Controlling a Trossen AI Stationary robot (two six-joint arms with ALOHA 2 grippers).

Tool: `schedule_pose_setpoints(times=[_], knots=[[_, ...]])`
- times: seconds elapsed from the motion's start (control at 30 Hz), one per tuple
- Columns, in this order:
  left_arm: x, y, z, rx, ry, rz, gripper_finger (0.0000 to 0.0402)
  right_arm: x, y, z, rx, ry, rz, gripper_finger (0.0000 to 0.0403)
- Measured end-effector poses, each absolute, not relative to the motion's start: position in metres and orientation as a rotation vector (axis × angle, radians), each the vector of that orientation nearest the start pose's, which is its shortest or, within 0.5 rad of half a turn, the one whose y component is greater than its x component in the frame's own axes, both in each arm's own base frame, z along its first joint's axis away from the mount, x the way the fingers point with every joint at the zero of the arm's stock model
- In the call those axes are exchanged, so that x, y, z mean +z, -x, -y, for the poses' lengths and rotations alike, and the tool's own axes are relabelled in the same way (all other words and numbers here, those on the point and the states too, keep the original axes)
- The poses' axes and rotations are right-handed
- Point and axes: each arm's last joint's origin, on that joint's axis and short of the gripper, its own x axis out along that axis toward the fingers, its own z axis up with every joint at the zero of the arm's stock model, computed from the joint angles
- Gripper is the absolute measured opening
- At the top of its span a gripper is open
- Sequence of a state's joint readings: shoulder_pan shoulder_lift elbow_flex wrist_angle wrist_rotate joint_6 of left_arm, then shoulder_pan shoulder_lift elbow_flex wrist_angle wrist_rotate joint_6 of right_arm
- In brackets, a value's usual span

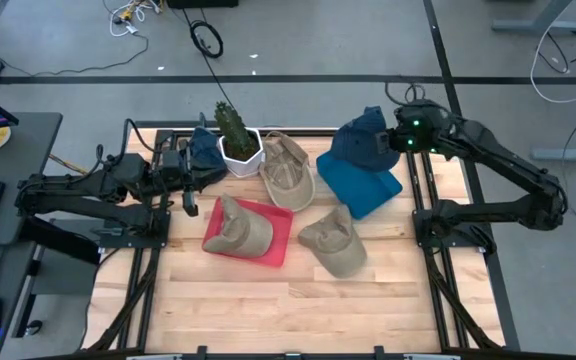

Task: Pick & Place hat
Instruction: Put the right blue cap into the blue bin

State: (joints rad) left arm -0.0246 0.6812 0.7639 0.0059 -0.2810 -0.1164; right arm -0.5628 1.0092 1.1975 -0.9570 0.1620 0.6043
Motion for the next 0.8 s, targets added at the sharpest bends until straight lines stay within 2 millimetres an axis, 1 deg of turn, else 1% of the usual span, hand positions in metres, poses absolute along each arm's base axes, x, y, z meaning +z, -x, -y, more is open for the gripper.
schedule_pose_setpoints(times=[0.13, 0.33, 0.6, 0.8], knots=[[0.357, -0.150, -0.004, 0.251, 0.128, 0.093, 0.0005, 0.337, -0.153, 0.108, -0.907, -0.756, -0.545, 0.0000], [0.356, -0.150, -0.004, 0.252, 0.127, 0.084, 0.0005, 0.303, -0.159, 0.119, -0.889, -0.843, -0.476, 0.0000], [0.356, -0.150, -0.004, 0.253, 0.128, 0.084, 0.0005, 0.259, -0.158, 0.125, -0.897, -0.976, -0.441, 0.0000], [0.356, -0.150, -0.004, 0.253, 0.128, 0.084, 0.0005, 0.232, -0.154, 0.128, -0.885, -1.080, -0.399, 0.0000]])
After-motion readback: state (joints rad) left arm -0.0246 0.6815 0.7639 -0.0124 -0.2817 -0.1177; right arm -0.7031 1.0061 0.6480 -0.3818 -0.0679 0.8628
